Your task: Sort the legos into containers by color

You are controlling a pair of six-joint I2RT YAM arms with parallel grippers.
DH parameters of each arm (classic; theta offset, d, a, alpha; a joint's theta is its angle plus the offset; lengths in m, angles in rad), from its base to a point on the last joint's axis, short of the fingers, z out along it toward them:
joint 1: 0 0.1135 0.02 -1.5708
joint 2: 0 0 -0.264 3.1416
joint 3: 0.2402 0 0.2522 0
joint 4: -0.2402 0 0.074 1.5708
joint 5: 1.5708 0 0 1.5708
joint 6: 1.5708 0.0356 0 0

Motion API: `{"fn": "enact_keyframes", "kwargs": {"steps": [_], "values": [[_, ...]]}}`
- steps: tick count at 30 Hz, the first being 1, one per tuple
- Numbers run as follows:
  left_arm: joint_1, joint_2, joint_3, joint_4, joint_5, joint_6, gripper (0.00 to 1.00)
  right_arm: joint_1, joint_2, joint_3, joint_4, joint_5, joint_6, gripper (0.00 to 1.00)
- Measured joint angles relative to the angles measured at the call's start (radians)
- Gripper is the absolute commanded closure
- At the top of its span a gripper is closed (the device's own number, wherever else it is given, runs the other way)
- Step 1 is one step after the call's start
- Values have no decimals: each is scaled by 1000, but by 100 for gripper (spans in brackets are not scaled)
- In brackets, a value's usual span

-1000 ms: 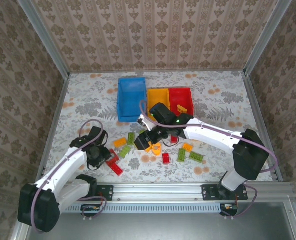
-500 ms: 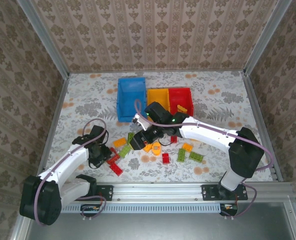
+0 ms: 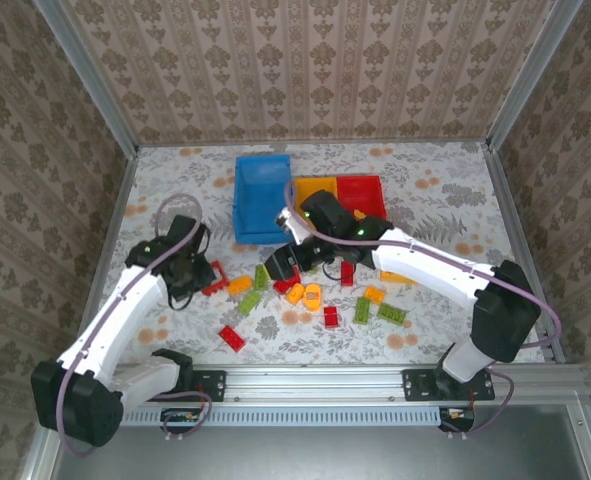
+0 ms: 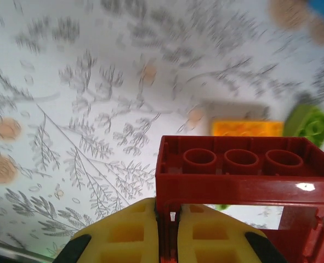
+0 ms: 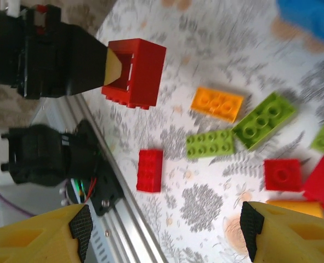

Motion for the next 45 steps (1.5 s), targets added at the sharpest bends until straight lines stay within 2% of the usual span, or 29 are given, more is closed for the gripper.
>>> {"fn": "enact_keyframes", "kwargs": {"steps": [9, 24, 34, 40, 45], "values": [[-71, 393, 436, 2, -65, 161, 100, -74, -29, 50, 30, 138, 61, 25], [-73, 1017, 1083, 12, -97, 362, 100, -145, -29, 51, 24, 233, 117, 25], [-72, 1227, 1236, 26, -70, 381, 97, -146, -21, 94, 23, 256, 116, 25], [-70, 1247, 1234, 31, -31, 380, 85, -158, -30, 75, 13, 290, 117, 24], [-65, 1247, 1208, 51, 0, 377, 74, -195, -103, -34, -34, 328, 142, 24]]}}
